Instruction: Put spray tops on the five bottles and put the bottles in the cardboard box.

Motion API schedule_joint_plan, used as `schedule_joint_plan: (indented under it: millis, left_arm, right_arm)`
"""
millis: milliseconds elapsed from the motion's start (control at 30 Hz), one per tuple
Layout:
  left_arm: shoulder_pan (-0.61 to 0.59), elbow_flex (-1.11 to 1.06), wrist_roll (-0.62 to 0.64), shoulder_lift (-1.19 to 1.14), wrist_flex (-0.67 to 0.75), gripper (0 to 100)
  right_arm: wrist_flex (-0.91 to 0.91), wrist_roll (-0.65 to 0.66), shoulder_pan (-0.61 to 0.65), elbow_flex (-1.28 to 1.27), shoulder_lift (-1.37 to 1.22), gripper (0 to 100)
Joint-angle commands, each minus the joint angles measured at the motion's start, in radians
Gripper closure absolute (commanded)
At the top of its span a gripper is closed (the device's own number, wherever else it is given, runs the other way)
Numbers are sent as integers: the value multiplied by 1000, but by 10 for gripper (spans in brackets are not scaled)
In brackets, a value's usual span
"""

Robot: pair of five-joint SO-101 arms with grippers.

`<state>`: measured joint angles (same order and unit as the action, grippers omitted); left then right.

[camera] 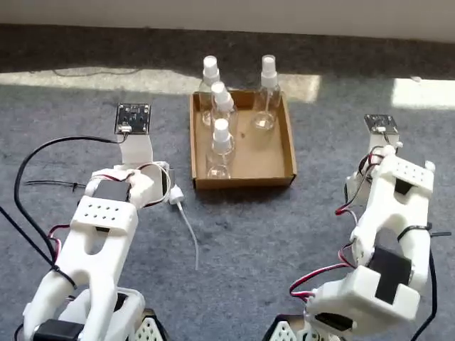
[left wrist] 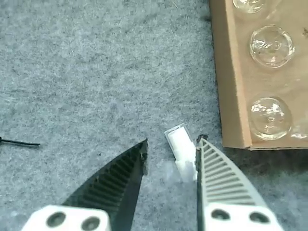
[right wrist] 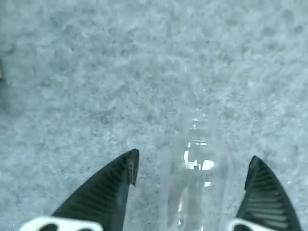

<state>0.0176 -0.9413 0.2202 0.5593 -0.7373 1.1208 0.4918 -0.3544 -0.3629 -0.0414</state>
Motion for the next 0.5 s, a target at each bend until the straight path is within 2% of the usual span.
schedule_joint_plan:
  millis: [0, 333, 467]
  left_arm:
    - [16, 2, 9, -1, 17, 835]
    - [16, 1, 9, -1, 17, 835]
    - [16, 1, 9, -1, 17, 835]
  right_arm:
    - [28, -6, 5, 140, -58, 699]
    - [62, 109, -25, 153, -137, 699]
    - [61, 118, -33, 153, -176, 700]
